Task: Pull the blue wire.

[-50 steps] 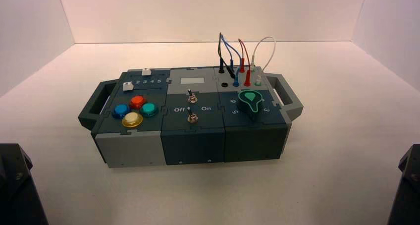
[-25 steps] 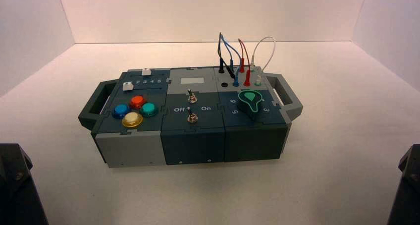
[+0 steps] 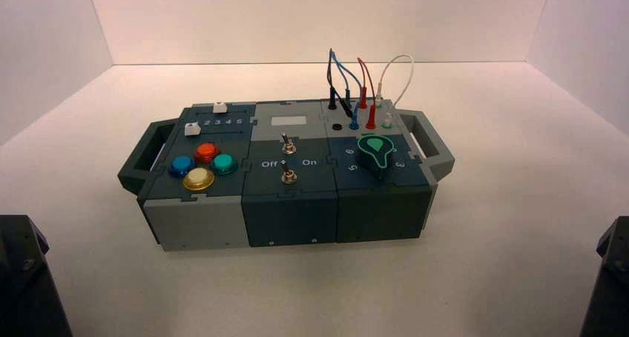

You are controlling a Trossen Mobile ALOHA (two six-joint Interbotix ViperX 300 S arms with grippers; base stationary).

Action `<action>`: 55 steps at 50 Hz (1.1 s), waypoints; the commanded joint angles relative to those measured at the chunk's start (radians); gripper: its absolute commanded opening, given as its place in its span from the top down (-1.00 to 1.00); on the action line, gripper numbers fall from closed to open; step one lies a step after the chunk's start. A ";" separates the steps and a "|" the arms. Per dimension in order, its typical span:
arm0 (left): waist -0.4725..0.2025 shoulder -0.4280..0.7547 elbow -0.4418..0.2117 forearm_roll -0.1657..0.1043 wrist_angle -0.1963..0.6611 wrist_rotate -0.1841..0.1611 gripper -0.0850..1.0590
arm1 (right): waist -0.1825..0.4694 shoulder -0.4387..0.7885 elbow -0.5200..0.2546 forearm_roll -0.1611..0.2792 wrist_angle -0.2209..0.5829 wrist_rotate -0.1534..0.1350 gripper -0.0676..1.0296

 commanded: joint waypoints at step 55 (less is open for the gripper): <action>-0.291 0.339 -0.101 -0.029 0.124 -0.002 0.91 | 0.388 0.566 -0.262 0.104 0.357 -0.003 0.21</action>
